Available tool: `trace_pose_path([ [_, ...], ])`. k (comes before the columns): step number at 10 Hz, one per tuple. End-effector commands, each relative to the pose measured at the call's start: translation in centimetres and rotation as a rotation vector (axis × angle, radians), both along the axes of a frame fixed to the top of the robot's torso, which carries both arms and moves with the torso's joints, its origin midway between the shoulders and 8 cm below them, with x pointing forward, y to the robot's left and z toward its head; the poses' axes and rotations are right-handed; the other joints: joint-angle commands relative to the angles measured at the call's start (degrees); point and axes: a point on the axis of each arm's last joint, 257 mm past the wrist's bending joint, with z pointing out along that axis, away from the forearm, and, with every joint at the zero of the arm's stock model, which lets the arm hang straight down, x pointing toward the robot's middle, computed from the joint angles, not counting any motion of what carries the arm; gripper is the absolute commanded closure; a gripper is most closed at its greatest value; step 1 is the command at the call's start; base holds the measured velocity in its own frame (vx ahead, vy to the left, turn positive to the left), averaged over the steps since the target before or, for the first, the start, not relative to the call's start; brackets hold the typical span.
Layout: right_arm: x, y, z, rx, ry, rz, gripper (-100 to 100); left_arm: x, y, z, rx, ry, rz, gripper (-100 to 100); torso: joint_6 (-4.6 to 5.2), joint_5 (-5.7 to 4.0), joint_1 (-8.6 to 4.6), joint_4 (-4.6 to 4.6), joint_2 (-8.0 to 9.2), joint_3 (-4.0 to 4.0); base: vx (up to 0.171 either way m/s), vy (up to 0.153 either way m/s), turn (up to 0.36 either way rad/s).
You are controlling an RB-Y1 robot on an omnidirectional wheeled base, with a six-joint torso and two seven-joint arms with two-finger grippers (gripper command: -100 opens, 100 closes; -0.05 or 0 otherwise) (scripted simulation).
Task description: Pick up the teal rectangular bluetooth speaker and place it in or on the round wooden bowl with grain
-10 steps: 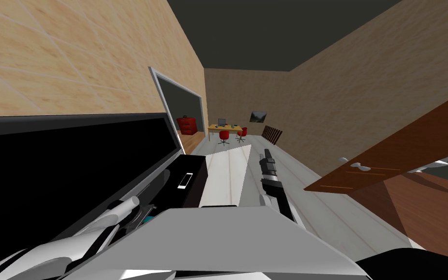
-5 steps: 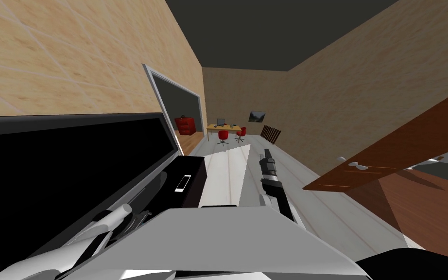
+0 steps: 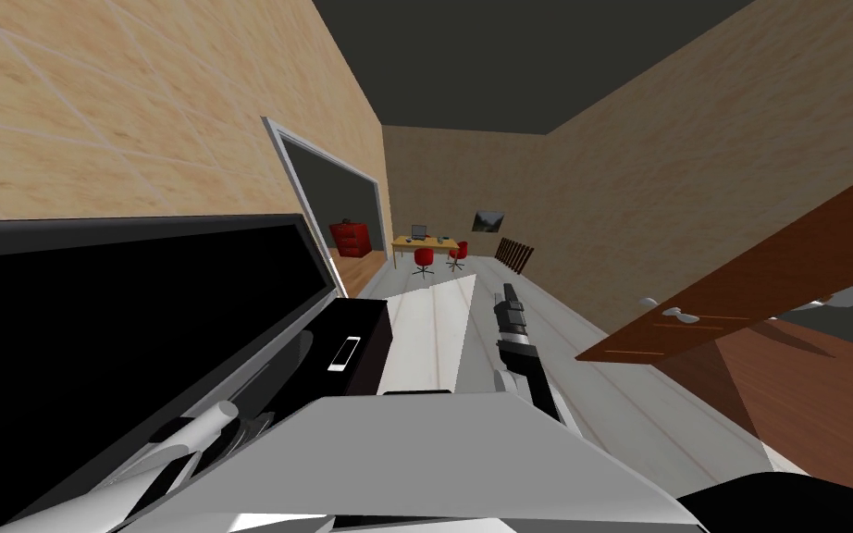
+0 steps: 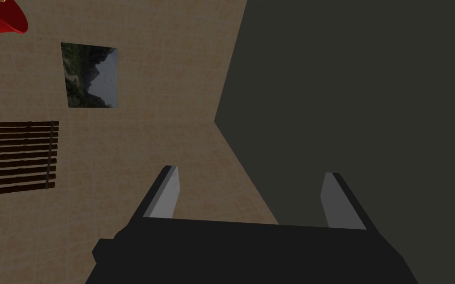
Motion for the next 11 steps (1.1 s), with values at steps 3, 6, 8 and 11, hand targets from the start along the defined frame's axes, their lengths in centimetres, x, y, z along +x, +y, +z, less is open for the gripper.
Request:
trace_pose_path([
  [3,0.0,0.0,0.0,0.0,0.0,0.0,0,0.0,0.0,0.0,0.0,0.0,0.0,100,-0.01,-0.01,0.0,0.0,0.04,0.02,0.0,0.0,0.0],
  [6,0.0,0.0,0.0,0.0,0.0,0.0,0,1.4,-0.5,0.1,-0.007,0.005,-0.004,100,-0.01,-0.01,0.01,0.03,0.16,0.08,-0.036,0.002,0.034],
  [8,0.0,0.0,0.0,0.0,0.0,0.0,0,2.9,-0.7,0.4,-0.005,-0.002,-0.016,100,-0.05,-0.02,0.03,0.02,0.19,0.1,-0.035,0.01,0.027],
  [11,0.0,0.0,0.0,0.0,0.0,0.0,0,3.9,-0.9,0.6,-0.006,-0.002,-0.022,100,-0.07,-0.04,0.0,0.01,0.21,0.11,-0.041,0.008,0.024],
])
